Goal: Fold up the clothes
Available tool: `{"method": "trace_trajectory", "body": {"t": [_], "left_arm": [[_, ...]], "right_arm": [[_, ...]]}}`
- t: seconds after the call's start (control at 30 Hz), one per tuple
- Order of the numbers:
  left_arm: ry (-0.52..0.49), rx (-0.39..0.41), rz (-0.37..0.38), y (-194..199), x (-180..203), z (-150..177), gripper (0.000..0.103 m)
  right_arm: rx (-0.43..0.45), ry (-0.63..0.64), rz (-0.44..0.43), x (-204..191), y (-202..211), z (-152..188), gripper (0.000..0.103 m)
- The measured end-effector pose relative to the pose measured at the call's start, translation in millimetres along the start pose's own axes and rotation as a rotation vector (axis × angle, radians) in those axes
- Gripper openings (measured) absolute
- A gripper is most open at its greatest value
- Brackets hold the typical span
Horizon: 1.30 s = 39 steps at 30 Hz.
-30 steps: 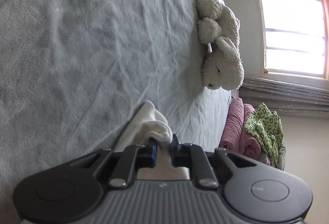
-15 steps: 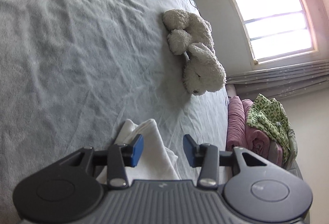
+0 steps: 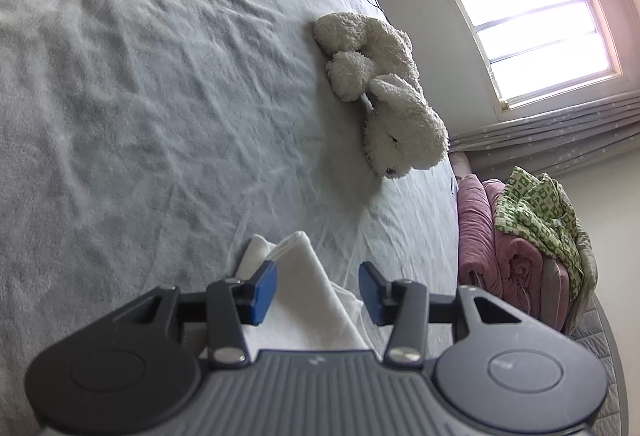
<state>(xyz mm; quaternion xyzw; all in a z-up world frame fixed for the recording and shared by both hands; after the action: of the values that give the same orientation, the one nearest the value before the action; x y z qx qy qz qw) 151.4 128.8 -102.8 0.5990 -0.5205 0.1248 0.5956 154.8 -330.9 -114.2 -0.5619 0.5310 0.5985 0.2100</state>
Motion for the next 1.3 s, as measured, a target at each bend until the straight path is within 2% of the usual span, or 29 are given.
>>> {"method": "trace_trajectory", "body": {"t": [0.17, 0.3, 0.37, 0.4, 0.57, 0.67, 0.83, 0.9, 0.97, 1.0, 1.03, 1.07, 1.1, 1.3], "left_arm": [[-0.013, 0.011, -0.01, 2.7, -3.2, -13.0, 0.047], [-0.133, 0.014, -0.071, -2.0, -6.6, -24.5, 0.047], [-0.217, -0.005, -0.093, -8.7, -6.3, -24.1, 0.047], [-0.242, -0.009, -0.081, -10.6, -5.1, -23.2, 0.047], [-0.338, -0.027, 0.035, -13.9, 5.8, -18.3, 0.047], [-0.442, -0.036, 0.066, -15.4, 14.1, -12.0, 0.049], [-0.569, -0.029, 0.047, -20.8, 16.3, -2.3, 0.048], [-0.595, -0.012, 0.038, -20.5, 16.6, -0.7, 0.045], [-0.612, 0.009, 0.018, -21.6, 16.3, 0.8, 0.033], [-0.625, 0.021, 0.008, -22.0, 16.5, 1.8, 0.031], [-0.639, 0.033, 0.0, -22.3, 16.7, 2.9, 0.026], [-0.654, 0.044, -0.001, -22.2, 17.1, 4.5, 0.016], [-0.663, 0.054, 0.001, -21.5, 18.1, 5.9, 0.013], [-0.683, 0.163, 0.014, -10.8, 30.5, 6.6, 0.011]], "right_arm": [[0.012, -0.004, 0.008, 1.4, 1.6, -6.5, 0.036], [0.031, 0.027, 0.011, -2.5, 4.6, -16.3, 0.036], [0.03, 0.117, 0.033, -8.4, 2.4, -19.6, 0.036], [0.023, 0.175, 0.045, -12.1, 0.2, -20.1, 0.036], [-0.017, 0.472, 0.078, -27.7, -11.4, -11.4, 0.036], [-0.053, 0.645, 0.079, -34.1, -17.5, -0.5, 0.04], [-0.081, 0.784, 0.071, -35.5, -31.4, 10.9, 0.046], [-0.092, 0.837, 0.067, -35.8, -37.0, 15.4, 0.047], [-0.088, 0.848, 0.071, -34.1, -45.2, 16.6, 0.047], [-0.091, 0.844, 0.069, -32.9, -47.4, 18.4, 0.047], [-0.092, 0.841, 0.066, -31.6, -48.8, 20.7, 0.037], [-0.093, 0.84, 0.065, -30.3, -50.1, 23.2, 0.02], [-0.082, 0.851, 0.069, -30.3, -49.9, 25.6, 0.016], [0.056, 0.926, 0.063, -45.7, -39.0, 32.6, 0.013]]}}
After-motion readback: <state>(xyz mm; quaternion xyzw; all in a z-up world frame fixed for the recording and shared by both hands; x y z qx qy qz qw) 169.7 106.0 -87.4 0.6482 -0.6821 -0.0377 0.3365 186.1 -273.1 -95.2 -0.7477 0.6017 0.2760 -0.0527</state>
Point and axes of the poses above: each gripper's, at about its wrist camera, not at the fingertips, and y roughly against the way its jaws point, x to its right, z to its underside, the point moved 6 cm from there along -y, roughly the way its jaws point, and after that the axes turned 4 degrees about -z, right-handed, at the moved point
